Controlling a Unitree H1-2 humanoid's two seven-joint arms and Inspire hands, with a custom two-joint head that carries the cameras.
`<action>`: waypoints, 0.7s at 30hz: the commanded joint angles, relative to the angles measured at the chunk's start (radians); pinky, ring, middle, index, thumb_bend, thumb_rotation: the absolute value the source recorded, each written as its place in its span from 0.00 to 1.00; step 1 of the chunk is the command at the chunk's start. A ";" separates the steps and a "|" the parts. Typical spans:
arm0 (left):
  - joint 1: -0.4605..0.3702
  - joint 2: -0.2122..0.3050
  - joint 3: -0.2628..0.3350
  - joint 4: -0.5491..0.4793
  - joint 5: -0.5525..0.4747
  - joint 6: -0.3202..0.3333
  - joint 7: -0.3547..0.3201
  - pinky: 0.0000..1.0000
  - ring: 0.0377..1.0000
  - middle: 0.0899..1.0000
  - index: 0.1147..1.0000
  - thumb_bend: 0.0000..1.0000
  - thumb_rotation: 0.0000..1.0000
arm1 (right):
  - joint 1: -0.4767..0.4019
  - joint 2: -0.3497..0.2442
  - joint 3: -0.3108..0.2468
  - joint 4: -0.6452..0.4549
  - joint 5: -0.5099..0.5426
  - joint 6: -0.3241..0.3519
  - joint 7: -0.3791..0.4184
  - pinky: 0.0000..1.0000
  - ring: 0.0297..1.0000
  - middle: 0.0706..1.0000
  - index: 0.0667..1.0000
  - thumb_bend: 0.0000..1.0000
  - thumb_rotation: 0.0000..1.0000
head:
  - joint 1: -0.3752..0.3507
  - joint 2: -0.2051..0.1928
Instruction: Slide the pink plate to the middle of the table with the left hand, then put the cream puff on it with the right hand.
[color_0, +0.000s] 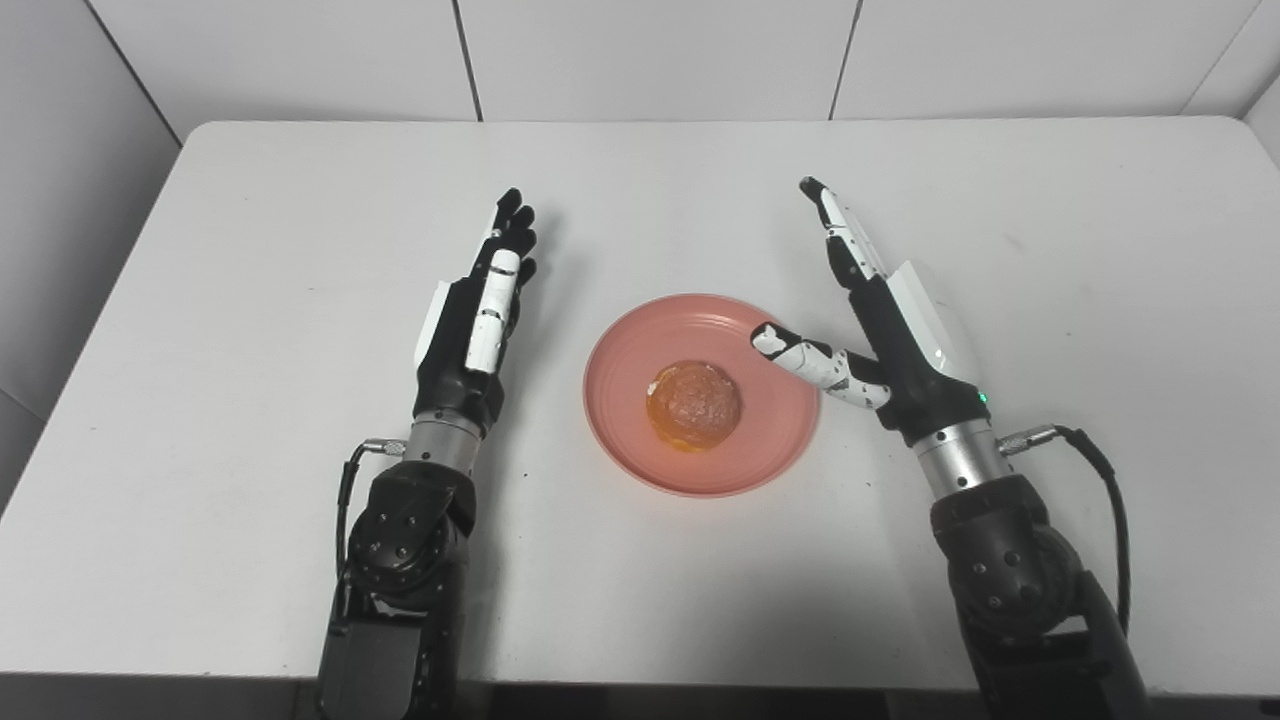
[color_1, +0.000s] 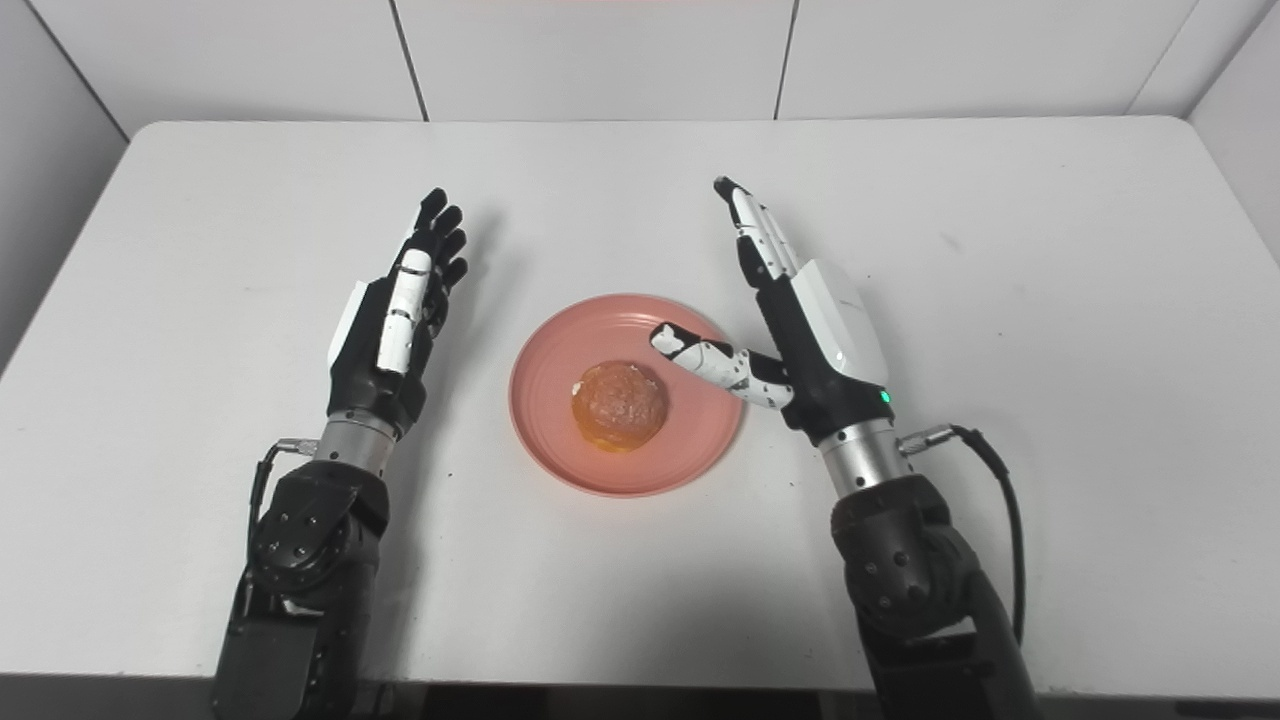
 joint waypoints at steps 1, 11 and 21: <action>0.010 0.012 -0.007 -0.046 0.032 -0.068 0.007 1.00 1.00 1.00 1.00 0.57 1.00 | -0.001 0.006 -0.018 -0.040 0.018 -0.057 -0.036 0.95 1.00 1.00 1.00 0.86 1.00 | 0.001 0.001; 0.131 0.014 -0.025 0.001 0.117 -0.158 0.039 1.00 1.00 1.00 1.00 0.57 1.00 | 0.103 0.032 -0.047 0.023 0.051 -0.113 -0.131 0.99 1.00 1.00 1.00 0.78 1.00 | 0.005 0.001; 0.163 0.038 -0.052 0.098 0.160 -0.212 0.036 1.00 1.00 1.00 0.99 0.50 1.00 | 0.082 0.055 -0.098 0.144 0.224 -0.088 -0.099 0.98 1.00 1.00 1.00 0.62 1.00 | -0.007 0.003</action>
